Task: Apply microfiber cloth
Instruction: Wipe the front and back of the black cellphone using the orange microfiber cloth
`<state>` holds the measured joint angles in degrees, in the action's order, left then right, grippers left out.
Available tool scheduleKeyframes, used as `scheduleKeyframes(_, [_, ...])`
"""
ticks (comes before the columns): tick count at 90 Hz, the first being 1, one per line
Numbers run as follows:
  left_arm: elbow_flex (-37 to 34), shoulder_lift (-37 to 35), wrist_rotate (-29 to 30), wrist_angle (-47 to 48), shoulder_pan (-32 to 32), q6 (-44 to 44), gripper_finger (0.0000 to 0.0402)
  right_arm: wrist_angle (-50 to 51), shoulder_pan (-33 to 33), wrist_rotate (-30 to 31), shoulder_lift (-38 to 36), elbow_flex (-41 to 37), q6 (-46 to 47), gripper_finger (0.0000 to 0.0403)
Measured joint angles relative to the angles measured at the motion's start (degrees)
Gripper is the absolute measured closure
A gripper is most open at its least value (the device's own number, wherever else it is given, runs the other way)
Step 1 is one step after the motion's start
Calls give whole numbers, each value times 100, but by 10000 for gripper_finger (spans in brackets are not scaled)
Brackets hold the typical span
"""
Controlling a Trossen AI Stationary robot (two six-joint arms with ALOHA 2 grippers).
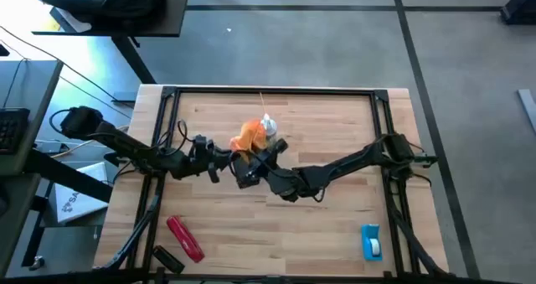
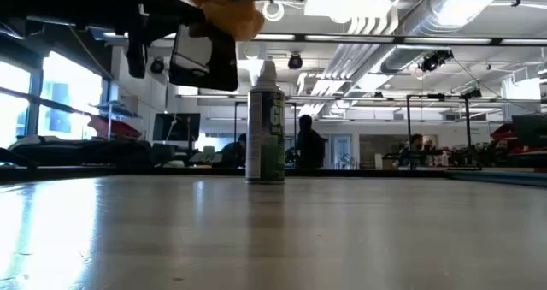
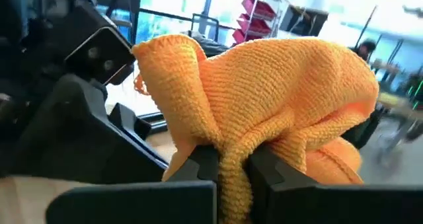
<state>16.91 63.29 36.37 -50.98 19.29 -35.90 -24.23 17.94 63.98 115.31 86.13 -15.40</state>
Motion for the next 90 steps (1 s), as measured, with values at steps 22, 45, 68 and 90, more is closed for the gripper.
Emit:
scheduleKeyframes(22, [0,-172,-254,41,-4,-290,389,1190,473,-805,-15,2,-822,401])
scheduleKeyframes(45, [-1,-180,-832,-42,-15,-257,389,2276,143,-3069,-26,9,508,401])
scheduleKeyframes(68, [10,-180,-839,-68,-26,-142,389,2606,-190,-3479,-25,347,458,400])
scheduleKeyframes(90, [17,-180,-994,-41,-25,-104,389,5557,-142,-3092,-29,1715,963,400])
